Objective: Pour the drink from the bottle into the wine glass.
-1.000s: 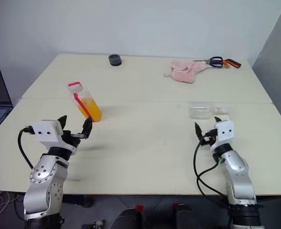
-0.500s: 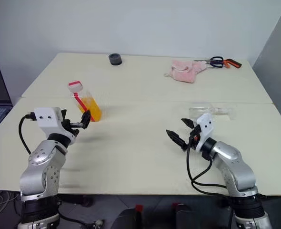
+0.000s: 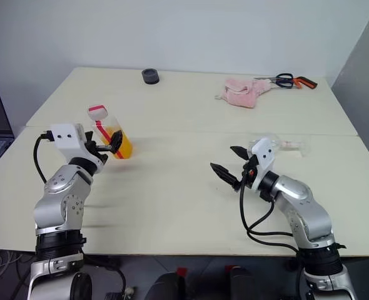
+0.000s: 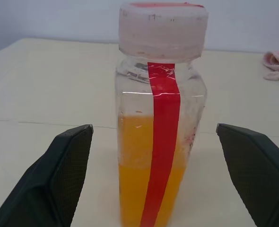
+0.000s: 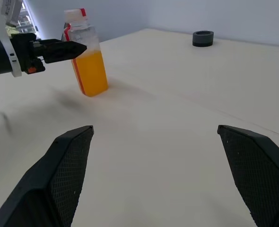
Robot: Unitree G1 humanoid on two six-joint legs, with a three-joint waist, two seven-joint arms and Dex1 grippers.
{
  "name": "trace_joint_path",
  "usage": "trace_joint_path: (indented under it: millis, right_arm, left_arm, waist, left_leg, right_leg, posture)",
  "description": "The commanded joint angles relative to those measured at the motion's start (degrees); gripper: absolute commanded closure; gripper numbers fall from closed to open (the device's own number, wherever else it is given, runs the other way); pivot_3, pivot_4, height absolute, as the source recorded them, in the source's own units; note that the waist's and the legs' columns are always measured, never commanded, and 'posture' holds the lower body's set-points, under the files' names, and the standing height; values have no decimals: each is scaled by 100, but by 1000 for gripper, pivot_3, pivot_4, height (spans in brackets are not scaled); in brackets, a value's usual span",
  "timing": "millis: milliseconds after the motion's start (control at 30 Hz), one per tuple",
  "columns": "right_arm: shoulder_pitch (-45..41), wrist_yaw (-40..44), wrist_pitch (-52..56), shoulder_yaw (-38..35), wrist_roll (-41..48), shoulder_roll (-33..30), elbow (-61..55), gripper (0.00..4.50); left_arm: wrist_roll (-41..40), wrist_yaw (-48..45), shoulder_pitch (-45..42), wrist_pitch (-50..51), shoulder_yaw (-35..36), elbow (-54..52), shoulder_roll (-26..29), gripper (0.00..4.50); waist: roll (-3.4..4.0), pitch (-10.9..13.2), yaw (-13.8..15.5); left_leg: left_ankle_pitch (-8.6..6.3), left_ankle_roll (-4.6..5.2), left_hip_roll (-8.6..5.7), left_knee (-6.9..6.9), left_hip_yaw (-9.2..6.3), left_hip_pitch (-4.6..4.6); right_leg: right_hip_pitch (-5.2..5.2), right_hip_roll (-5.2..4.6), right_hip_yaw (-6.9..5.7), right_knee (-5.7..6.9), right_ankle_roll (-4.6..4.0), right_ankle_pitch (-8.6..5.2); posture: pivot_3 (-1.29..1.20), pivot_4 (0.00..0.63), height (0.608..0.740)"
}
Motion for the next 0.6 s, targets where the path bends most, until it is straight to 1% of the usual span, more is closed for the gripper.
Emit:
trace_joint_path:
  millis: [33,267,600]
  right_arm:
    - [-74,8,-27,-21,18,21,-158,0]
    - [-61,-19,-36,3,3,56,-168,0]
    - [-35,-34,4,34,10,50,-198,0]
  left_arm:
    - [45,-84,-298,-230,0,141,110,33]
    - [155,-238,-681,-510,-31,682,211,33]
    - [328,-295,-798,-707,-100,1020,282,33]
  waist:
    - [-2,1,0]
    - [-2,2,1]
    - [-3,3,0]
  left_leg:
    - [0,0,0,0,0,-1]
    - [0,0,0,0,0,-1]
    - [0,-1,0,0,0,-2]
  right_leg:
    - [0,0,0,0,0,0]
    - [-2,-1,-3,1,0,0]
    - [-4,-2,-4,1,0,0]
  posture:
    - [0,150,740]
    - [0,150,740]
    - [0,150,740]
